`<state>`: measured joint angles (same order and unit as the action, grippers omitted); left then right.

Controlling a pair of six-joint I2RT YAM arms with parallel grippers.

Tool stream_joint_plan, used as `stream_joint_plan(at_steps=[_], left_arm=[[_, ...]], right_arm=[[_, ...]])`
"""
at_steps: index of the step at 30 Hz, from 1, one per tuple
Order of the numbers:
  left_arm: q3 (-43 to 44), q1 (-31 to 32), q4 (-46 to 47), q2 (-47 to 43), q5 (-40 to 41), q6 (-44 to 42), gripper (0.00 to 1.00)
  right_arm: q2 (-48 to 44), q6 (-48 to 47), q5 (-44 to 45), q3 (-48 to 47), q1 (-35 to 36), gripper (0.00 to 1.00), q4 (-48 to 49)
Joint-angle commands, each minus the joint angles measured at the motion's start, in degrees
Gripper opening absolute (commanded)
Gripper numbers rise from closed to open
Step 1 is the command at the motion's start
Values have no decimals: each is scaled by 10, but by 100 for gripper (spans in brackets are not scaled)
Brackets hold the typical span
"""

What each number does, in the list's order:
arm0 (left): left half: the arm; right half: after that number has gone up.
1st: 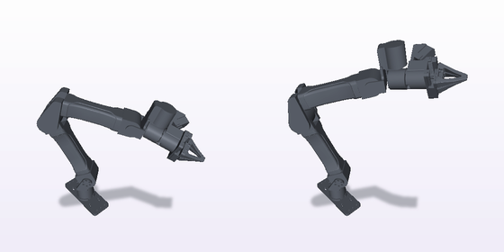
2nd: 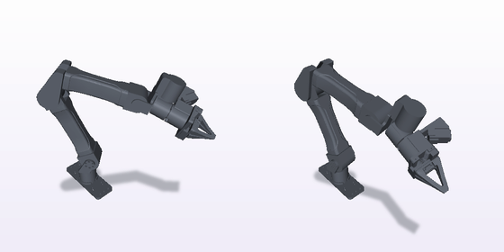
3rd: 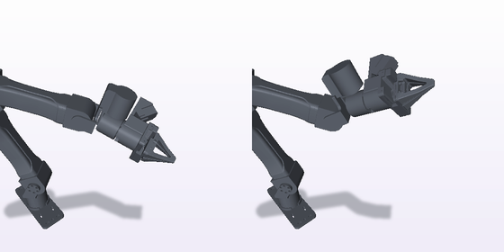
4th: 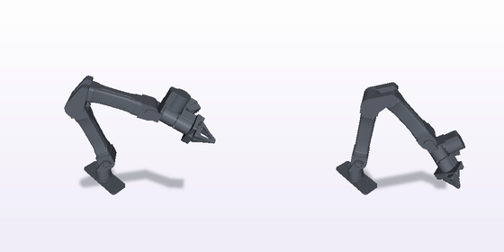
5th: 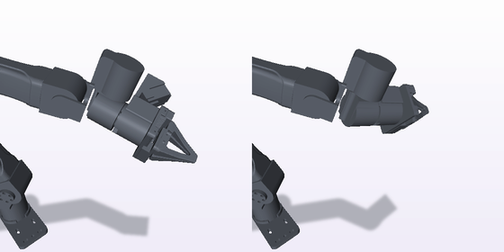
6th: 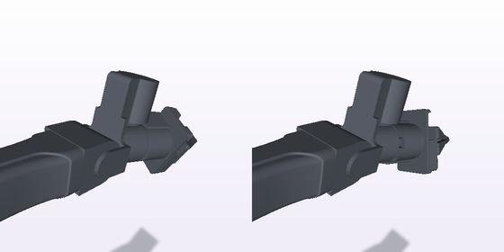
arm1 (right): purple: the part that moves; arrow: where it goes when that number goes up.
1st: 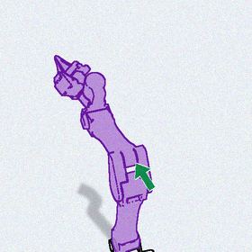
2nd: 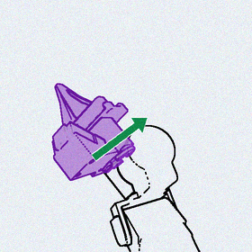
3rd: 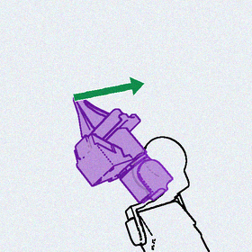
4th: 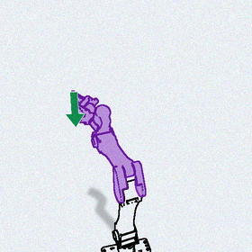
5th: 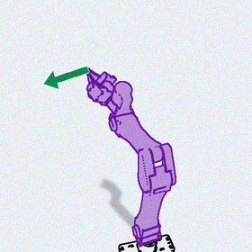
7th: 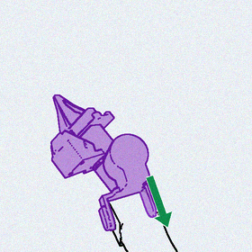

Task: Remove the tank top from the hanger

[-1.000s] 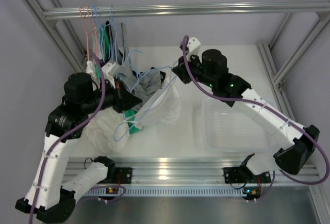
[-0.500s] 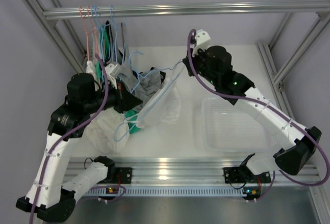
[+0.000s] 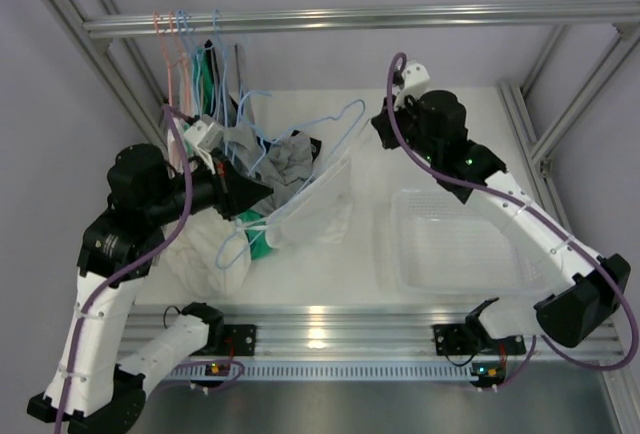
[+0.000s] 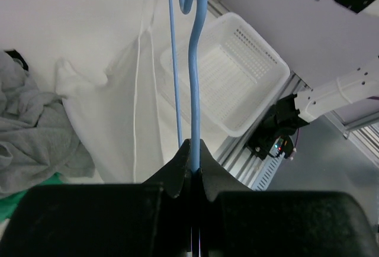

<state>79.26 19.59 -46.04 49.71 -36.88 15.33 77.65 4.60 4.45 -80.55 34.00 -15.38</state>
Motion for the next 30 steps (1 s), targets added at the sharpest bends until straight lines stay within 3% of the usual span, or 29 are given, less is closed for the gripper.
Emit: stream_joint_plan(at_steps=[1,5,9,11,14,16,21,26,30], left_arm=[[22,2,111,-14,22,16,0],[-29,2,294,-9,7,83,0],[-104,4,492,-12,46,116,0],[-177,7,648,-19,69,145,0],[-220,11,792,3,90,170,0],[-197,18,794,40,88,170,0],[-176,56,838,70,104,134,0],[-190,77,880,69,77,70,0],[-234,104,971,61,21,40,0]], right_arm=[[-64,60,-123,73,4,0,67],[-136,159,-237,187,41,0,204],[-158,261,-312,321,64,0,356],[-156,320,-381,373,84,0,497],[-152,364,-397,456,109,0,608],[-147,346,-370,473,120,0,579],[-138,231,-172,460,181,0,345],[-138,248,-170,485,186,0,364],[-149,241,-152,460,194,0,344]])
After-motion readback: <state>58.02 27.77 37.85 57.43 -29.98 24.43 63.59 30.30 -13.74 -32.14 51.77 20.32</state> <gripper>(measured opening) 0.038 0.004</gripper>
